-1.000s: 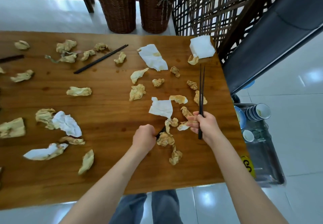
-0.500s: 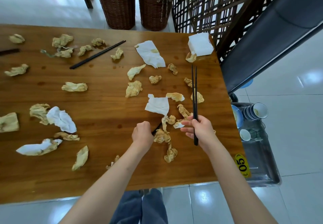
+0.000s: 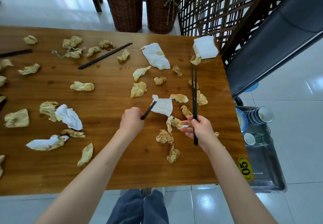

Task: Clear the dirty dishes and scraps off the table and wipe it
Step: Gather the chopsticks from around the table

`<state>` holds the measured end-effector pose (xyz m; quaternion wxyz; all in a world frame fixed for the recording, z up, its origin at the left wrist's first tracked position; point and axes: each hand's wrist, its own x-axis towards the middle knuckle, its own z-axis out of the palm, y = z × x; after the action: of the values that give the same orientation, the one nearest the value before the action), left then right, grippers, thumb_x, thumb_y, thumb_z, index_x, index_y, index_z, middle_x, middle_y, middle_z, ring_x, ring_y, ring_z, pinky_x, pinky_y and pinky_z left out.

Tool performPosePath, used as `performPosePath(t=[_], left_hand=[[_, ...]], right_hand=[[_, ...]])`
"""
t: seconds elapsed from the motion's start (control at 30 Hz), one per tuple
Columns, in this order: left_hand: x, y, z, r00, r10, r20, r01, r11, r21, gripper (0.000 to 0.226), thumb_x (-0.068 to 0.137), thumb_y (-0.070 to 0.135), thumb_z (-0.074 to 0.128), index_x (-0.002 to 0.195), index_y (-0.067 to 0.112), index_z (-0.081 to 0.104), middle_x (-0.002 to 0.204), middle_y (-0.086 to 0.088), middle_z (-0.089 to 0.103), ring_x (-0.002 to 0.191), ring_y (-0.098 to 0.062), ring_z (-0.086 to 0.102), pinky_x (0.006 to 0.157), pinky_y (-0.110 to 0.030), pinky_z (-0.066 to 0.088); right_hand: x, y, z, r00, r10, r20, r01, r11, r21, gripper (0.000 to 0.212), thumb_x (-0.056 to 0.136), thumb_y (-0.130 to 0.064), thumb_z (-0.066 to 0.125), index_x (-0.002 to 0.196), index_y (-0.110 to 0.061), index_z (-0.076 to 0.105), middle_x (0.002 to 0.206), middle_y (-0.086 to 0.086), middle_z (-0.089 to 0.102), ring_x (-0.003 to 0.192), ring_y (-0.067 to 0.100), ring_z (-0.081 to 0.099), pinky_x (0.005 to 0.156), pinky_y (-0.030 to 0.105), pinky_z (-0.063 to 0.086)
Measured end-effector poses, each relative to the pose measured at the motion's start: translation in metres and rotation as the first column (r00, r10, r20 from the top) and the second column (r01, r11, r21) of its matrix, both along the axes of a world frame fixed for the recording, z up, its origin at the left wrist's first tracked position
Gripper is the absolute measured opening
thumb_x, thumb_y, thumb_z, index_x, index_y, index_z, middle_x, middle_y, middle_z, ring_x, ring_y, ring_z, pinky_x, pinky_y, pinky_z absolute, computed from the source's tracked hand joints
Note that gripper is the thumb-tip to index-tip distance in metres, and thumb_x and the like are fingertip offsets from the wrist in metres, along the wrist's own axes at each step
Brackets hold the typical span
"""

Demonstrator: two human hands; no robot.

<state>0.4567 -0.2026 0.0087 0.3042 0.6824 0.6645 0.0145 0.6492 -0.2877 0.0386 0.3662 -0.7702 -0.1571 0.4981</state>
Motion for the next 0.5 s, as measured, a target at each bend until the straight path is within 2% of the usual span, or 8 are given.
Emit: performPosePath(t=[0.13,0.27,0.4,0.47,0.5], left_hand=[[-0.023,0.013,0.03,0.976,0.143,0.165,-0.152,0.988,0.039,0.013,0.082,0.014,0.071,0.095,0.014,0.07,0.093,0.0,0.064,0.082,-0.014,0.056,0.068,-0.026,0.045],[-0.042,0.03,0.057,0.895,0.289,0.341,-0.281,0.957,-0.074,0.025,0.08,0.02,0.073,0.105,0.015,0.068,0.098,0.002,0.066,0.092,-0.014,0.061,0.083,-0.03,0.051],[-0.043,0.03,0.073,0.68,0.481,0.554,-0.332,0.875,-0.352,0.039,0.08,0.017,0.074,0.116,0.009,0.062,0.099,-0.006,0.069,0.083,-0.013,0.068,0.067,-0.022,0.056],[-0.038,0.026,0.077,0.58,0.541,0.609,-0.328,0.84,-0.433,0.037,0.079,0.014,0.075,0.113,0.008,0.06,0.096,-0.008,0.07,0.079,-0.013,0.068,0.07,-0.025,0.057],[-0.036,0.025,0.078,0.558,0.548,0.624,-0.323,0.835,-0.445,0.033,0.079,0.013,0.075,0.109,0.009,0.06,0.095,-0.008,0.07,0.077,-0.013,0.068,0.072,-0.026,0.057]], right_hand=[[-0.012,0.001,0.002,1.0,0.025,-0.016,-0.025,1.0,0.008,0.019,0.1,-0.015,0.037,0.097,-0.017,0.055,0.087,0.002,0.07,0.069,0.014,0.071,0.06,0.025,0.053],[-0.027,0.002,0.008,0.994,0.091,-0.055,-0.089,0.995,0.038,0.022,0.1,-0.013,0.035,0.097,-0.016,0.056,0.087,0.002,0.071,0.071,0.013,0.071,0.062,0.025,0.052],[-0.041,0.002,0.017,0.972,0.21,-0.104,-0.201,0.976,0.089,0.024,0.1,-0.011,0.032,0.103,-0.012,0.056,0.091,0.0,0.072,0.078,0.012,0.071,0.069,0.028,0.052],[-0.048,0.001,0.022,0.957,0.266,-0.114,-0.255,0.962,0.099,0.024,0.1,-0.01,0.032,0.102,-0.012,0.056,0.091,-0.001,0.072,0.081,0.013,0.07,0.072,0.029,0.053],[-0.051,0.001,0.024,0.95,0.289,-0.119,-0.278,0.955,0.1,0.023,0.1,-0.01,0.033,0.101,-0.012,0.056,0.091,0.0,0.072,0.083,0.014,0.07,0.074,0.03,0.053]])
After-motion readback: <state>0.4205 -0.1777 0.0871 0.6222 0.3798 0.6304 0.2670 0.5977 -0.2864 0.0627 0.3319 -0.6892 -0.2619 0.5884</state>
